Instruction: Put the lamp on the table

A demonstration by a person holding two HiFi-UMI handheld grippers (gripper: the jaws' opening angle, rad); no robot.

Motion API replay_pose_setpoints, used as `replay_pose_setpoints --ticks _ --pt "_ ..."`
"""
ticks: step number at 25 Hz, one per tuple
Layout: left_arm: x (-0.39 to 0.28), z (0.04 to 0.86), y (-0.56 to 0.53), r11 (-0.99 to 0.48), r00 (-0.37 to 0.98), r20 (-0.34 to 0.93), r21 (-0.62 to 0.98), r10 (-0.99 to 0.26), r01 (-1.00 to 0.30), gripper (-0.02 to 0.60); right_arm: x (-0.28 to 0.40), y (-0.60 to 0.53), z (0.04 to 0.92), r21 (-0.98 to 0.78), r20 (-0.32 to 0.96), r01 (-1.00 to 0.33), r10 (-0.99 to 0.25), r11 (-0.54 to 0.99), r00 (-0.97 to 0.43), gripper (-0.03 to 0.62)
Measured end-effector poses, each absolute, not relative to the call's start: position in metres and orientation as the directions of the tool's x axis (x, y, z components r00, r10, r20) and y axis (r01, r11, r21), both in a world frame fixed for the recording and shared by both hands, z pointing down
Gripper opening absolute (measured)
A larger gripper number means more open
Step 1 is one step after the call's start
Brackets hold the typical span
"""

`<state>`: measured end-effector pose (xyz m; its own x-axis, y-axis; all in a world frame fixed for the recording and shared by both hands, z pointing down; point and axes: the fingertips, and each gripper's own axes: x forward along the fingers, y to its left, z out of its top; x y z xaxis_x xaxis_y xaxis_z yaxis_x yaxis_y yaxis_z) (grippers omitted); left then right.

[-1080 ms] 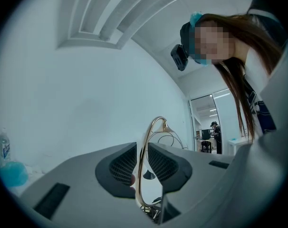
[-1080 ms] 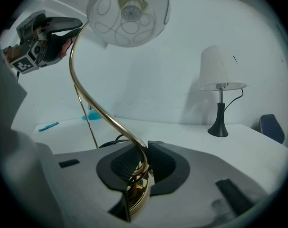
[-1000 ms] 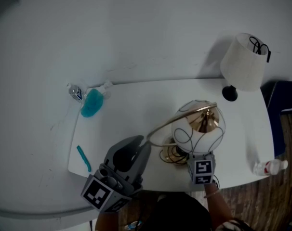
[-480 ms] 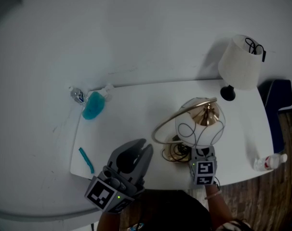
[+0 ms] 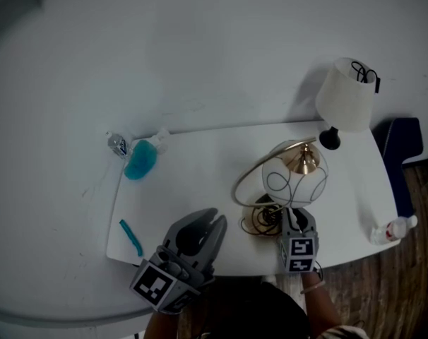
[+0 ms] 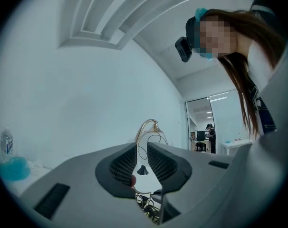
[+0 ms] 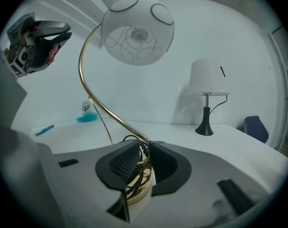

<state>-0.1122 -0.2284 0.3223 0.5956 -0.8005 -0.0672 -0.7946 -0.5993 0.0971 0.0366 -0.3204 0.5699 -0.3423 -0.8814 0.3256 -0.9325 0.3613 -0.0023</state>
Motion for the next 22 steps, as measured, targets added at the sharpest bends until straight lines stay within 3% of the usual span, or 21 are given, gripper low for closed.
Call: replay_pose_setpoints --ticks 22 --pt "-0.115 0.334 -0.195 -0.511 0.513 -0.020 0.121 -0.858 -0.851 0.044 0.039 -0.272 0.510 0.019 0.276 -0.933 -0.898 0.361 -0.342 0.049"
